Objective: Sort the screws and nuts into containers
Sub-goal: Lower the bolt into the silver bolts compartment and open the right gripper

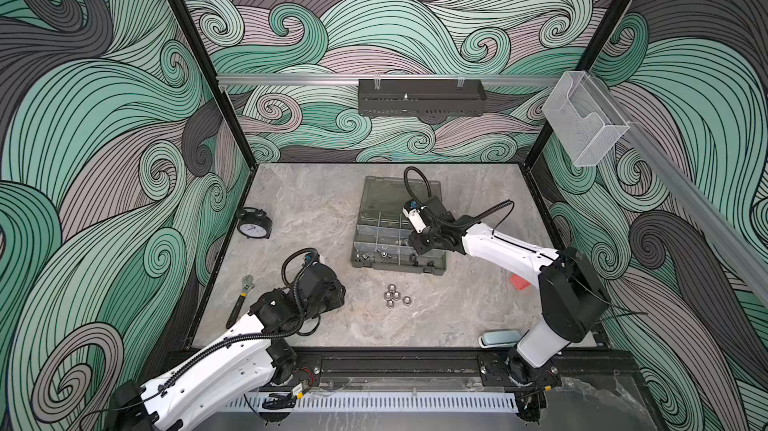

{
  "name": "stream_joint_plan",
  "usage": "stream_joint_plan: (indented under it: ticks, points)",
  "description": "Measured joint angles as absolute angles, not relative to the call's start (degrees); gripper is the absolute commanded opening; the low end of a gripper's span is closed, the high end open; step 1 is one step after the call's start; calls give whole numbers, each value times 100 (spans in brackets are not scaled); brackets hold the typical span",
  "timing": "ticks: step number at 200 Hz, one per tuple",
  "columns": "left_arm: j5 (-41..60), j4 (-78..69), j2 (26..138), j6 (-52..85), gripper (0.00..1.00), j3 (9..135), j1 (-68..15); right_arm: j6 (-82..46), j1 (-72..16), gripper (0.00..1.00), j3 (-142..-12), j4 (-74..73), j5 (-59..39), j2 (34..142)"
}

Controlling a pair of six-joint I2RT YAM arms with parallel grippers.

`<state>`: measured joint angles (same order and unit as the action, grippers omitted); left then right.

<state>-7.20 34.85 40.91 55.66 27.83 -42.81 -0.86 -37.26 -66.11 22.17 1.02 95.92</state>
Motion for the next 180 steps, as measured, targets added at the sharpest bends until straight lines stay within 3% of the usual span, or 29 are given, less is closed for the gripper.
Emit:
stream_joint_plan:
  ticks: [25, 74, 140, 180]
  points:
    - [-642, 3470, 4134, 5572, 42, 2783, -4281, -43, -3634, 15, -6849, 2211, 34, 9870]
    - [-554, 3472, 4141, 5577, 42, 2783, -4281, -91, -3468, 36, -6914, 2215, -93, 9994]
    - [-526, 3470, 4143, 5577, 43, 2783, -4281, -183, -3470, 39, -6829, 2239, -167, 9515]
    - [-464, 3465, 4198, 5570, 42, 2786, -4281, -613, -3470, 39, -5701, 1992, -294, 8412]
